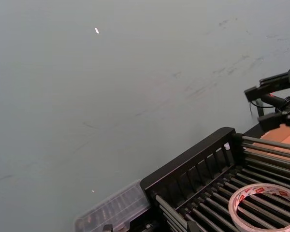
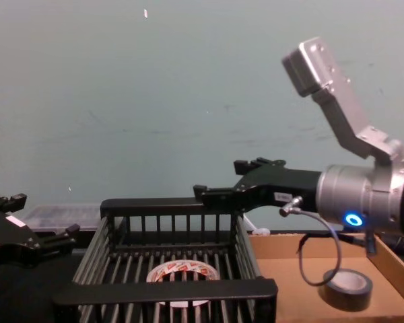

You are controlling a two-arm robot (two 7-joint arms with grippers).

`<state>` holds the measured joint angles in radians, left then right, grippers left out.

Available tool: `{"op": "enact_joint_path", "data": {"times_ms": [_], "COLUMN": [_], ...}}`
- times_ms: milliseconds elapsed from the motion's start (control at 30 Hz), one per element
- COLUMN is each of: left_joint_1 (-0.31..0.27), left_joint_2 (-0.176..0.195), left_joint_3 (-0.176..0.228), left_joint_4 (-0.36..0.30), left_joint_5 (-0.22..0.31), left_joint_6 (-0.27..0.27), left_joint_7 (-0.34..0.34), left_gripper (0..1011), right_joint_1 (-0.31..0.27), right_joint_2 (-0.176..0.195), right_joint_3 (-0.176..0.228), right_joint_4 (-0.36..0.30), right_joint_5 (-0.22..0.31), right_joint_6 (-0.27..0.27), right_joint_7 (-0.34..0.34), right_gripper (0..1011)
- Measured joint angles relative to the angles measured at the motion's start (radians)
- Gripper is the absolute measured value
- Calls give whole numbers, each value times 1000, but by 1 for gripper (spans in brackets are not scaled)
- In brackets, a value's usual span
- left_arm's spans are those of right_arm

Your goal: Pick up the white tape and place it into the black box , Pick up the silver tape and place it into the brown box.

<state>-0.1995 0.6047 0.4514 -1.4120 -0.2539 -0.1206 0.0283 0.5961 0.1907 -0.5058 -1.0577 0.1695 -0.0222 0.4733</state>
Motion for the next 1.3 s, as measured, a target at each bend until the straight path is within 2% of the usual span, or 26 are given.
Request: {"op": "enact_joint_path", "data": {"times_ms": [267, 500, 767, 933, 1300], "left_joint_1": [0, 0, 0, 0, 0], "left_joint_2": [0, 0, 0, 0, 0], "left_joint_3": [0, 0, 0, 0, 0], "left_joint_4": [0, 0, 0, 0, 0], "left_joint_5": [0, 0, 0, 0, 0], "left_joint_6": [0, 0, 0, 0, 0], "left_joint_7": [0, 0, 0, 0, 0], "left_gripper": [1001, 1001, 1001, 1001, 1001], "right_joint_1": [-60, -127, -195, -228, -313], "right_joint_2": [34, 60, 72, 72, 46], "right_joint_3": [31, 79, 115, 133, 185], "right_joint_4": [-97, -174, -234, -253, -287], "right_joint_5": [-4, 7, 7, -3, -50], "right_joint_6": [7, 14, 13, 2, -33], "right_joint_7": [-41, -82, -126, -154, -244], "right_gripper": [1000, 1000, 1000, 1000, 1000]}}
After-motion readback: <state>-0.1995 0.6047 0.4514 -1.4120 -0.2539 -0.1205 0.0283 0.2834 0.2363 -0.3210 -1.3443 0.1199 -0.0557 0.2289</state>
